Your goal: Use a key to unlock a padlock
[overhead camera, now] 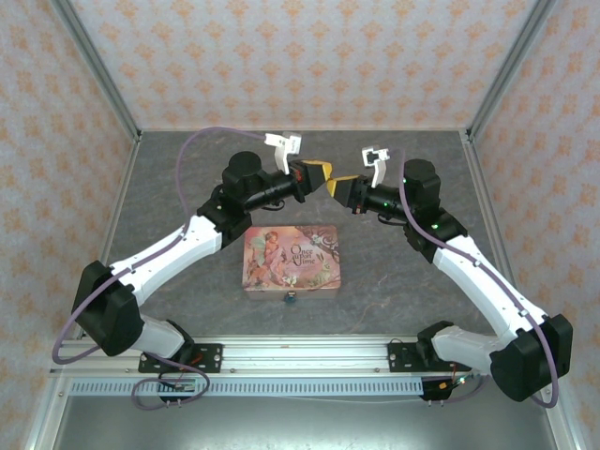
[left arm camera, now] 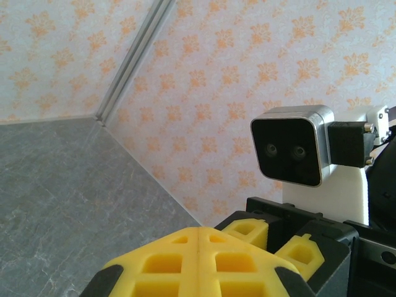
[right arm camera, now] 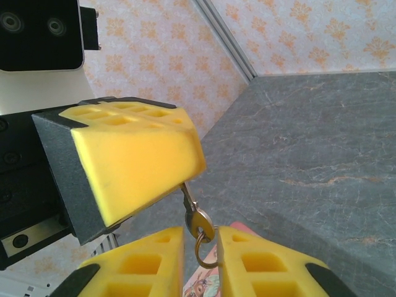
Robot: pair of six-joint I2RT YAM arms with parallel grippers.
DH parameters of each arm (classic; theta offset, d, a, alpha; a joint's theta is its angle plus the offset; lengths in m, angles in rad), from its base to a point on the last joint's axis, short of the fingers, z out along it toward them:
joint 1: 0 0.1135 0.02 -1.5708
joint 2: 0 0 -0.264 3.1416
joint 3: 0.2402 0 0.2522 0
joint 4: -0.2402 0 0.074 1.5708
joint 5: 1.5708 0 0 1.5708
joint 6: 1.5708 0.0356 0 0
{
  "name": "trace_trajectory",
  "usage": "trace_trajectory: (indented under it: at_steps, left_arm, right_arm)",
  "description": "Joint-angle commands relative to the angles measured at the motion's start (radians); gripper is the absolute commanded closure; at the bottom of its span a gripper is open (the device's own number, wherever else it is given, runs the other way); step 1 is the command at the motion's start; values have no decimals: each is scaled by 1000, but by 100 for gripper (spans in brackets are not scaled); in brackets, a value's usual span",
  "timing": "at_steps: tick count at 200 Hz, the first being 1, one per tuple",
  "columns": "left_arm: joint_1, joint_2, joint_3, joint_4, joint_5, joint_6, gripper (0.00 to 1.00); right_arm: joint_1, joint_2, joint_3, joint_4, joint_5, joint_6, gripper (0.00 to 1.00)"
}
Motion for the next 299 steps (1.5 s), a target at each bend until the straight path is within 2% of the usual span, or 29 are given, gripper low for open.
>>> trace_trajectory:
  at_steps: [1, 64, 98, 125, 148, 229, 253, 299]
  left_arm:
    - [-3, -36, 2, 19, -22, 23, 100]
    - [-3, -31, 7, 13, -10, 30, 100]
    - [-3, -31, 8, 10, -9, 33, 100]
    - [-3, -26, 13, 12, 3, 34, 100]
    - [-3, -23, 13, 14, 6, 31, 100]
    - [-3, -17, 15, 18, 6, 27, 100]
    - [-3, -17, 16, 17, 6, 27, 100]
    - [-2, -23, 20, 6, -11, 30, 99]
  right_arm:
    - [7, -10, -11, 16, 3, -6, 81]
    - [7, -10, -8, 38, 1, 4, 100]
    - [7, -12, -9, 36, 9, 2, 100]
    - [7, -11, -10, 51, 16, 10, 89]
    - [7, -5, -5, 78, 13, 23, 84]
    - [7, 14, -2, 112, -7, 38, 84]
    - [7, 20, -2, 118, -16, 43, 86]
    - [7, 13, -4, 99, -14, 31, 100]
